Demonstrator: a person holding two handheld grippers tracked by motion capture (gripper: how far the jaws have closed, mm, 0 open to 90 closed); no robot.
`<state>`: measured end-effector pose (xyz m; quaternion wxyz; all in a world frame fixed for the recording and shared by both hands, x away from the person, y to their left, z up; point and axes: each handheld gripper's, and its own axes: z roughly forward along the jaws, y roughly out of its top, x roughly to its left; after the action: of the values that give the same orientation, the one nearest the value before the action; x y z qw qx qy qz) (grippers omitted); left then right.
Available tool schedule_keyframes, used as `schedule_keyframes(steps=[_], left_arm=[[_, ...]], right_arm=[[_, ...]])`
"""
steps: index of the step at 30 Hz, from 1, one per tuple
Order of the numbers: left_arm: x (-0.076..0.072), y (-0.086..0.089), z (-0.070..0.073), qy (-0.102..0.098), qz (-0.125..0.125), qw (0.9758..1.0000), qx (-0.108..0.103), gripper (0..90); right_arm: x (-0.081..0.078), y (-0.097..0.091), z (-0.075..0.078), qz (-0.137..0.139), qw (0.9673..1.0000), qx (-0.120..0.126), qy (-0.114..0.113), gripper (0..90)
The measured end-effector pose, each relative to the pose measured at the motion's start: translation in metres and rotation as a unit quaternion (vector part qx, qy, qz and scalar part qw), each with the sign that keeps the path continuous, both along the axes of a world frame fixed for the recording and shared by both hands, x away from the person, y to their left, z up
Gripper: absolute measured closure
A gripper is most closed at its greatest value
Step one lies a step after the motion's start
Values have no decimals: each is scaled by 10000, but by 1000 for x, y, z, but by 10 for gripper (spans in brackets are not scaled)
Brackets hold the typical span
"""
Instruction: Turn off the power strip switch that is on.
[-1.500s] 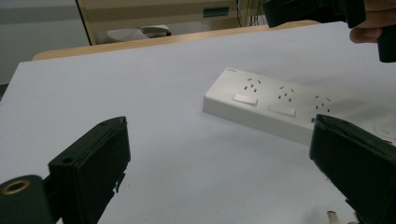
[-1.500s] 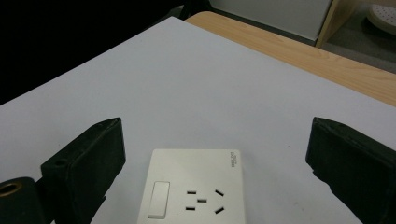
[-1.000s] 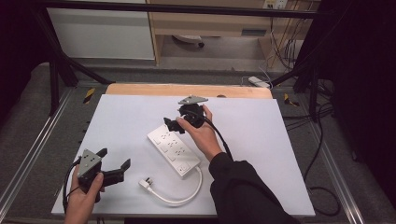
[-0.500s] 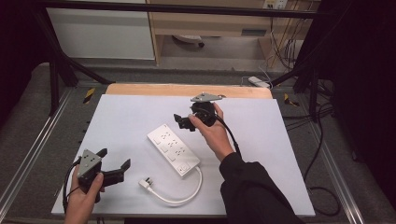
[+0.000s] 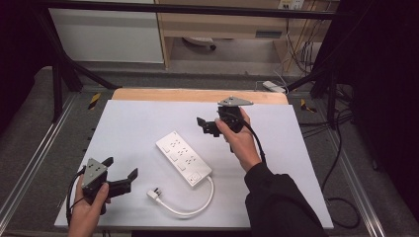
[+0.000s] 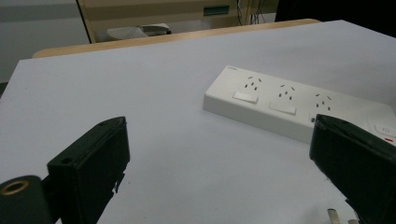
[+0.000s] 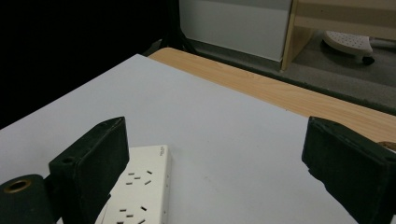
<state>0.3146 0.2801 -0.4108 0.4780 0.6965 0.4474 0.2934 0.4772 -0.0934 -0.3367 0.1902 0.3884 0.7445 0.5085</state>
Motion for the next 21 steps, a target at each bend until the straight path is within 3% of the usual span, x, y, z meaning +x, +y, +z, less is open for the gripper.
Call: schedule_keyframes(steps=[21], left_arm=[[0,-1,-1,22,-23,10000,8,47]], right_arm=[[-34,-71,-12,-256,9991,132,-303,82]])
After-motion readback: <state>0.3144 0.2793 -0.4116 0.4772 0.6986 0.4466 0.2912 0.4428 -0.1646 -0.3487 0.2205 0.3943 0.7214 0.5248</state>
